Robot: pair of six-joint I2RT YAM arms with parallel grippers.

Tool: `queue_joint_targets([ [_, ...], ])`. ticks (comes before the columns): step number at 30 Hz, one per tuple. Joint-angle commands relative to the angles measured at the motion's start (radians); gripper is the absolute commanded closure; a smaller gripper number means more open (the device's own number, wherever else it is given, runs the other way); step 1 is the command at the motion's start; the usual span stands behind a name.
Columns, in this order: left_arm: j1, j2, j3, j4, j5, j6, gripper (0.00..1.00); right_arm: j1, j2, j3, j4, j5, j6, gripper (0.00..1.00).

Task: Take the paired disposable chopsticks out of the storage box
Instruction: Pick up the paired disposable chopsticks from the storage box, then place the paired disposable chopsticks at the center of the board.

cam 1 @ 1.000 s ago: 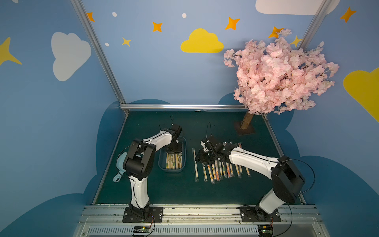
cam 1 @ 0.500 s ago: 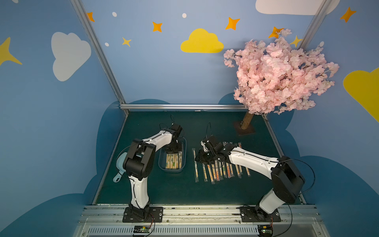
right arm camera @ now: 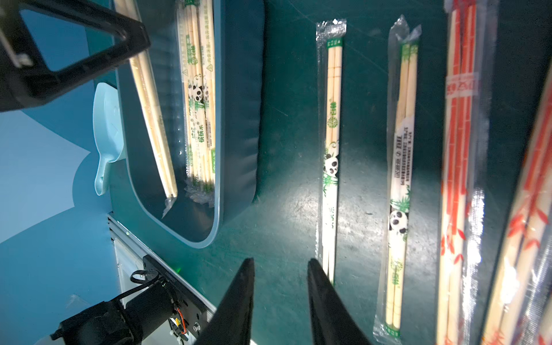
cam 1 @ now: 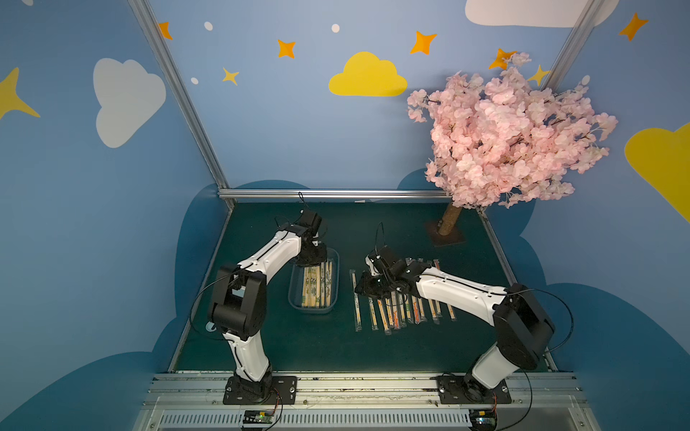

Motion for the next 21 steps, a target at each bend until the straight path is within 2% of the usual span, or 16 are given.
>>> queue_joint_targets([
  [1,-0.019,-0.052,-0.02,0.013,0.112,-0.011,0.97,0.008,-0.015,0.0,-0.016,0.018,-0.003,0.67],
  [8,-0.133,-0.132,-0.148,0.169,0.208,-0.182,0.97,0.004,-0.086,-0.054,-0.034,0.097,0.016,0.67],
  [13,-0.208,-0.14,-0.208,0.239,0.179,-0.272,0.97,0.002,-0.131,-0.1,-0.051,0.144,0.029,0.67],
  [15,-0.233,-0.133,-0.217,0.244,0.123,-0.284,0.97,0.002,-0.138,-0.112,-0.053,0.147,0.033,0.67],
  [21,-0.257,-0.099,-0.253,0.253,0.067,-0.3,0.96,0.002,-0.14,-0.111,-0.056,0.145,0.029,0.67],
])
